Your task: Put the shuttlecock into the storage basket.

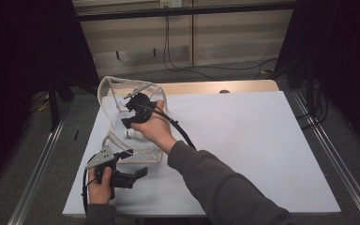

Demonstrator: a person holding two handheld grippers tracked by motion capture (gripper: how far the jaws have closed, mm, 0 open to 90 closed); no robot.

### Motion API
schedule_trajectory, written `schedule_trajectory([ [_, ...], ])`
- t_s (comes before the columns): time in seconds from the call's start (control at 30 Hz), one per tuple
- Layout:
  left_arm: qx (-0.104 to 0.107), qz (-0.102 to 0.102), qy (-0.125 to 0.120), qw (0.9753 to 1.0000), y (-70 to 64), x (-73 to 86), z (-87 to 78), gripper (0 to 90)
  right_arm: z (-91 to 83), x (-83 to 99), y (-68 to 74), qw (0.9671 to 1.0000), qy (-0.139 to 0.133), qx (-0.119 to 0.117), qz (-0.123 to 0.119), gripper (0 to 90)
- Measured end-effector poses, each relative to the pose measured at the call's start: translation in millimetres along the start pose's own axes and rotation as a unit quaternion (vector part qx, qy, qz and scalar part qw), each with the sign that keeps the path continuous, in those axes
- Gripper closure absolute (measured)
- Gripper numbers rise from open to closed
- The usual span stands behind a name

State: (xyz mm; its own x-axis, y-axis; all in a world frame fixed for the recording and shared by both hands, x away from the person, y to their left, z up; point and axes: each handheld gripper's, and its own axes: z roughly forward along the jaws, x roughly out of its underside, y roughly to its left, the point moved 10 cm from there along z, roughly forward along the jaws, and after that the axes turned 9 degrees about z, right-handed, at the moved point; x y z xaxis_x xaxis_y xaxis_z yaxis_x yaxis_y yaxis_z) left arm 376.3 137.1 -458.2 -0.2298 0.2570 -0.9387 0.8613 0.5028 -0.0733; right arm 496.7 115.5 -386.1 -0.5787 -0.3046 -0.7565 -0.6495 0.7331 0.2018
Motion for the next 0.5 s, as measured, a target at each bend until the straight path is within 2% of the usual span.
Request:
schedule_trajectory([
  [0.2,-0.001,0.000,0.002,1.0000,-0.5,0.1,0.5,2.7,-12.4,-2.7,0.1,1.0000,-0.003,-0.002,-0.007,35.5],
  [0.5,-0.002,0.003,0.003,1.0000,0.4,0.5,-0.3,2.7,-26.2,-5.0,4.5,0.9996,-0.014,-0.020,-0.013,31.4],
])
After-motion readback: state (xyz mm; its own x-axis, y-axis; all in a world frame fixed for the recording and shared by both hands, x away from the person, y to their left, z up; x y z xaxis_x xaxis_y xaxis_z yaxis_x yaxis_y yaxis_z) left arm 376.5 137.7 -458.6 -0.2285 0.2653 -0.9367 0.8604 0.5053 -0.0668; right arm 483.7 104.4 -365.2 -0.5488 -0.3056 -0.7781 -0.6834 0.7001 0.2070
